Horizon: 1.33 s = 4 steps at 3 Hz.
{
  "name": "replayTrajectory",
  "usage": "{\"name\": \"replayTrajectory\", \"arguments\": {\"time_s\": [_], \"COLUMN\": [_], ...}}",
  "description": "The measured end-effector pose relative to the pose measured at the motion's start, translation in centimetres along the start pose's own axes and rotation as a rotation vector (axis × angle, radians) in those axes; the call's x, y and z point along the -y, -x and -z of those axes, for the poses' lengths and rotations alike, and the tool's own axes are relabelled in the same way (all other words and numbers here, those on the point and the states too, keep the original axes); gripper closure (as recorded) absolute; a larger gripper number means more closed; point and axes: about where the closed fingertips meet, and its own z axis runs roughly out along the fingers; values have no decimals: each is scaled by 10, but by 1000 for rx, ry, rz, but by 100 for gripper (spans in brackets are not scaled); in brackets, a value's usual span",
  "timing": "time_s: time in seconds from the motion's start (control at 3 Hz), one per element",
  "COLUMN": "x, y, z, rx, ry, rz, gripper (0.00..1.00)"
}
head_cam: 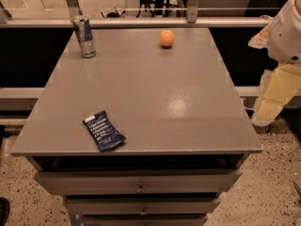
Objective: Pick redbull can
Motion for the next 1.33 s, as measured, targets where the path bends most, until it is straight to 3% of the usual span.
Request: {"name": "replayTrajectory", "arguments": {"time_s": [0.33, 0.67, 1.0, 1.33], "x": [0, 11, 44, 69], "y": [0, 19, 82, 134], "z": [0, -9, -42, -55], "rx": [0, 75, 266, 398], "ry": [0, 1, 36, 46], "rz": [0, 5, 7, 10], "gripper": [0, 0, 0, 0]}}
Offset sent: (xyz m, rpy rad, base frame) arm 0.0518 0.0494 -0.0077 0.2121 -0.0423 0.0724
